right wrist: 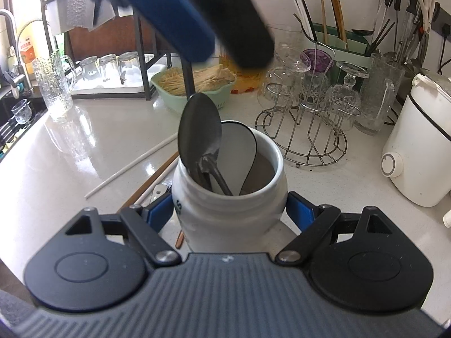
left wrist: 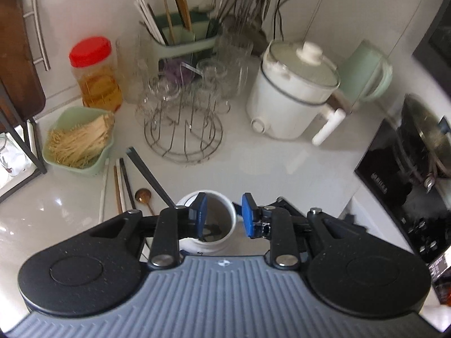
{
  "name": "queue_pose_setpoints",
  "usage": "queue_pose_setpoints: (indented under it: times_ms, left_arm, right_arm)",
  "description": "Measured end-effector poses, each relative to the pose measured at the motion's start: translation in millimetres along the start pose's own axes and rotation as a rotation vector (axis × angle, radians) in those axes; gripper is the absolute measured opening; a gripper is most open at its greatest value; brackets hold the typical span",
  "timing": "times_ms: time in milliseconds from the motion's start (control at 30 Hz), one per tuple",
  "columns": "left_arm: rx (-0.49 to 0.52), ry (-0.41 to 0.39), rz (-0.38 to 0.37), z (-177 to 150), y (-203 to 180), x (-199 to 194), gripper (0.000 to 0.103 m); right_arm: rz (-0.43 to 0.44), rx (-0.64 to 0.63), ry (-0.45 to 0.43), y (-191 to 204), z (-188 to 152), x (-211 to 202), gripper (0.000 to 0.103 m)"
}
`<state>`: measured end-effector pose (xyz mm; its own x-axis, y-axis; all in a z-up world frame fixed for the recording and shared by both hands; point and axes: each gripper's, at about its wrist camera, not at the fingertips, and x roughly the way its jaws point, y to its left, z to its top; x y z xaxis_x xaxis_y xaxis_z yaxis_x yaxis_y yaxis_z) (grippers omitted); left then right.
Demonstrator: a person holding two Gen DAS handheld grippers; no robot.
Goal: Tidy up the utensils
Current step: 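Move the left tool back down to the white long-handled spoon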
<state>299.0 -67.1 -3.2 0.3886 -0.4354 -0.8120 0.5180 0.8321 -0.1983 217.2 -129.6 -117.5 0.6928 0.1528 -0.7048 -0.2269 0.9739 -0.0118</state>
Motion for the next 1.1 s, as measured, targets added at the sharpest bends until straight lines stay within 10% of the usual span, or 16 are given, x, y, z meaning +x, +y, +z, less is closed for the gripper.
queue_pose_setpoints:
  times_ms: [633, 1100]
  left_arm:
    - [-0.291, -0.205, 0.180, -55.5, 67.8, -69.0, 0.048]
    - [-0.499, -0.139, 0.177, -112.9, 108.6, -30.7, 0.048]
  right_arm:
    - [-0.023, 0.036, 0.022, -5.9, 2.8, 0.3, 0.088]
    - [-0.011, 0.015, 0.060, -9.1, 7.1, 1.0, 0.088]
